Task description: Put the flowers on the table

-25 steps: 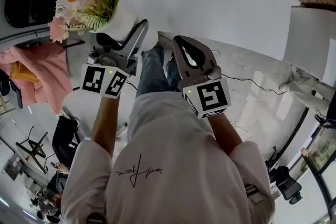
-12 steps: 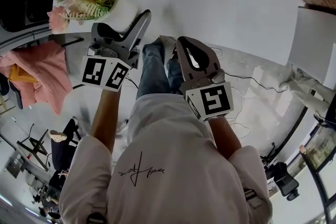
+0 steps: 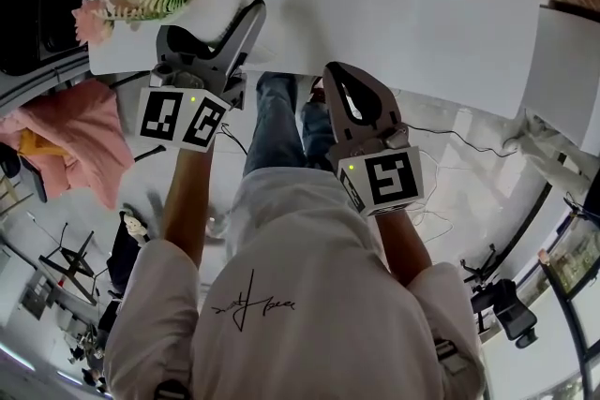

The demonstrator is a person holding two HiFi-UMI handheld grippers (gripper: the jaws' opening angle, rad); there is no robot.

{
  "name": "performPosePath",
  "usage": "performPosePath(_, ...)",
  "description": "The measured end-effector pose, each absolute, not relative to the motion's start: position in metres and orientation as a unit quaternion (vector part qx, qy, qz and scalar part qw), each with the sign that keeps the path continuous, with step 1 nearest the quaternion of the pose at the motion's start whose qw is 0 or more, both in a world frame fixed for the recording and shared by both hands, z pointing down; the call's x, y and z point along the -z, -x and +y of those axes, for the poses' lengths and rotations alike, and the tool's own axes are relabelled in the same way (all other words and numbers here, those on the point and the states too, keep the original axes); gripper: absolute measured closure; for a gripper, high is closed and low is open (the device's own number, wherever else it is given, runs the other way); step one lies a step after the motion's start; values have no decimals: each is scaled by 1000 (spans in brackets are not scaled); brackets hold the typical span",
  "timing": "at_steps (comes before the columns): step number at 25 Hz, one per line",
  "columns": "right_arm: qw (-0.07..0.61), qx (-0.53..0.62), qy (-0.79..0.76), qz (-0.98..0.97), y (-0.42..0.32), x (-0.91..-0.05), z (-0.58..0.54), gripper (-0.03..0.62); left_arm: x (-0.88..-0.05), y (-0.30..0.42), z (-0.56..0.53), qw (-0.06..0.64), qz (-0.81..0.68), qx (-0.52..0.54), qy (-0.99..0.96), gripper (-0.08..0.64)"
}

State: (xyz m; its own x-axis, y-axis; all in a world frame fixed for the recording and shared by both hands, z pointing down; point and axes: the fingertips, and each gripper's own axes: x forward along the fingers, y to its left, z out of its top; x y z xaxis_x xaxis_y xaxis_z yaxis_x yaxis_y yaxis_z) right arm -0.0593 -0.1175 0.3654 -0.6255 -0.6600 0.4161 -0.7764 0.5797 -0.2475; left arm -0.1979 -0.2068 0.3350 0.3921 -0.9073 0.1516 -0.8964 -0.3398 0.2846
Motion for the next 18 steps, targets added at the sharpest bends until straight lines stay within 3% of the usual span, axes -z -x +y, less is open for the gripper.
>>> performPosePath(18, 144, -225, -437, -859, 69, -386, -173, 566, -362, 204, -279, 170, -537, 10, -826, 137)
